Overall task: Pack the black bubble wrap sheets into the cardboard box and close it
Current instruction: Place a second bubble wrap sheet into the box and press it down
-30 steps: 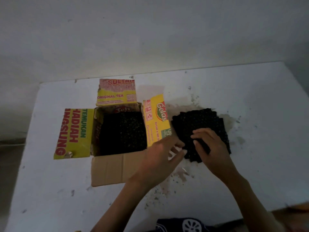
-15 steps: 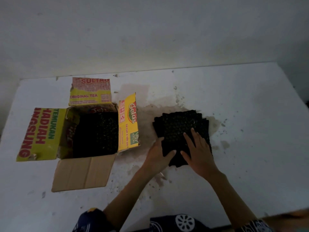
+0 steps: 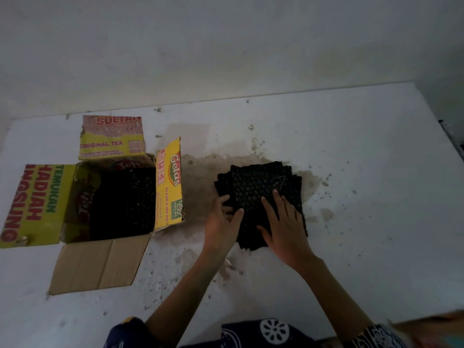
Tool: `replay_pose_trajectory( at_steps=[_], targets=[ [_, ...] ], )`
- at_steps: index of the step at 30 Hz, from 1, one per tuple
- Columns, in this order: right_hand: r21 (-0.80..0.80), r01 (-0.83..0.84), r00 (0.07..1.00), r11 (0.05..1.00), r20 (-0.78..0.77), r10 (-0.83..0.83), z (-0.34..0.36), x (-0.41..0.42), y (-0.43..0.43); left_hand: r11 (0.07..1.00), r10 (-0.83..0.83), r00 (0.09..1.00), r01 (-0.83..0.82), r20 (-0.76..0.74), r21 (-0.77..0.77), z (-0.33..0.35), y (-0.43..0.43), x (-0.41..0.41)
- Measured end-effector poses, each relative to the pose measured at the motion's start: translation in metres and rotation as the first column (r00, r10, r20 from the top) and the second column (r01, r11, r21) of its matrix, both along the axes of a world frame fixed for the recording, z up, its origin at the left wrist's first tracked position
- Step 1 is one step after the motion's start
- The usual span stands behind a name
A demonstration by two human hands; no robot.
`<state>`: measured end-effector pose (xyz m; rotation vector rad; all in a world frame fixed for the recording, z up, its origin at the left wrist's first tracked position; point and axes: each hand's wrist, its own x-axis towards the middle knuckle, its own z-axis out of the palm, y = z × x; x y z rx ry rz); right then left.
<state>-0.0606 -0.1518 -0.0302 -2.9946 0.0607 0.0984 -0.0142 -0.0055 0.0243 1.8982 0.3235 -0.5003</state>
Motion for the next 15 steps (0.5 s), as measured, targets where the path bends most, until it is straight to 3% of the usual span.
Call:
replay_pose_trajectory(
  at_steps=[15],
  targets=[
    [0.011, 0.000, 1.000, 1.000, -0.006, 0.001, -0.002, -0.001, -0.002, 0.999, -0.020, 0.999, 0.018, 0.047, 0.044, -0.018, -0.008, 0.032]
  ],
)
